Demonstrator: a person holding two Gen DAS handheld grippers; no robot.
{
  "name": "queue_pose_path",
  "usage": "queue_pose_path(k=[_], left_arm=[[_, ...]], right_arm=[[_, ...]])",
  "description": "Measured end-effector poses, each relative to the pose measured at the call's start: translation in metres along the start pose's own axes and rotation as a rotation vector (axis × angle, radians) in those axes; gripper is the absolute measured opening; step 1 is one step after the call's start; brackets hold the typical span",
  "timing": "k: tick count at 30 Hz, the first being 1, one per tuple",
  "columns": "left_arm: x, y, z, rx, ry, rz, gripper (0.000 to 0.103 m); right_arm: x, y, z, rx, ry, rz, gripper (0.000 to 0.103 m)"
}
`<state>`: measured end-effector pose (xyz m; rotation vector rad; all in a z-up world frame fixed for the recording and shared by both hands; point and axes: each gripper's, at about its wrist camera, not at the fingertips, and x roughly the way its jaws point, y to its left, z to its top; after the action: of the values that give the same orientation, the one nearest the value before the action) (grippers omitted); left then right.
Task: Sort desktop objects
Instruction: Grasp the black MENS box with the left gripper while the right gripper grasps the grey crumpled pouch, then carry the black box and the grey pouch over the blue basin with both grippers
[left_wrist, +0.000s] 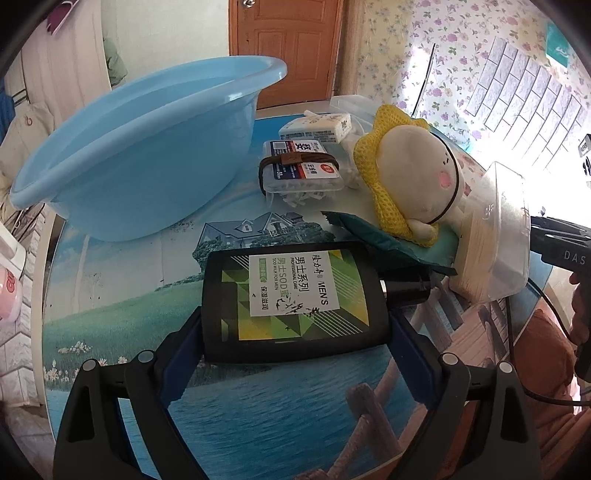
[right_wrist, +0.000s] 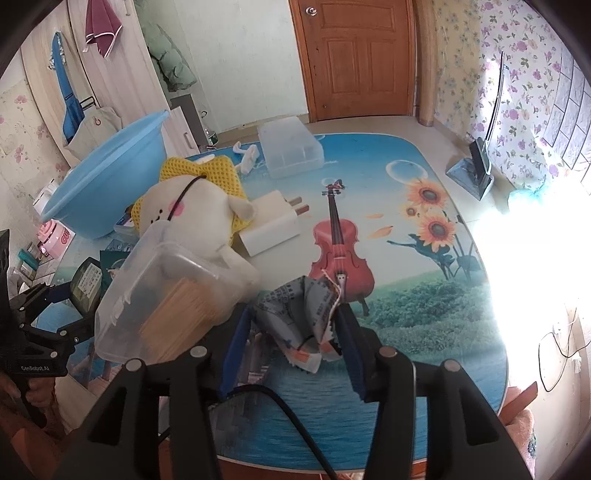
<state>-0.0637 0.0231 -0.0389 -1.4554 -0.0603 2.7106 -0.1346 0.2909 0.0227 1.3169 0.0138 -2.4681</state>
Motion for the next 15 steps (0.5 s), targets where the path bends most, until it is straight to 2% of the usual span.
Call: queue_pose_path(k=[7, 12, 15], left_arm=[[0.005, -0.007, 0.006, -0.006, 0.005, -0.001, 0.09], [-0.001, -0.004, 0.005, -0.038, 0.003, -0.049, 0.09], [-0.009, -0.004, 0.004, -0.037, -0.015, -0.046, 0.09]], right_arm=[[-0.002, -0.003, -0.002, 0.007, -0.018, 0.025, 0.038], [-0.013, -0.003, 0.001, 0.013, -0.059, 0.031, 0.035], [-0.021, -0.003, 0.005, 0.018, -0.086, 0.037, 0.033]])
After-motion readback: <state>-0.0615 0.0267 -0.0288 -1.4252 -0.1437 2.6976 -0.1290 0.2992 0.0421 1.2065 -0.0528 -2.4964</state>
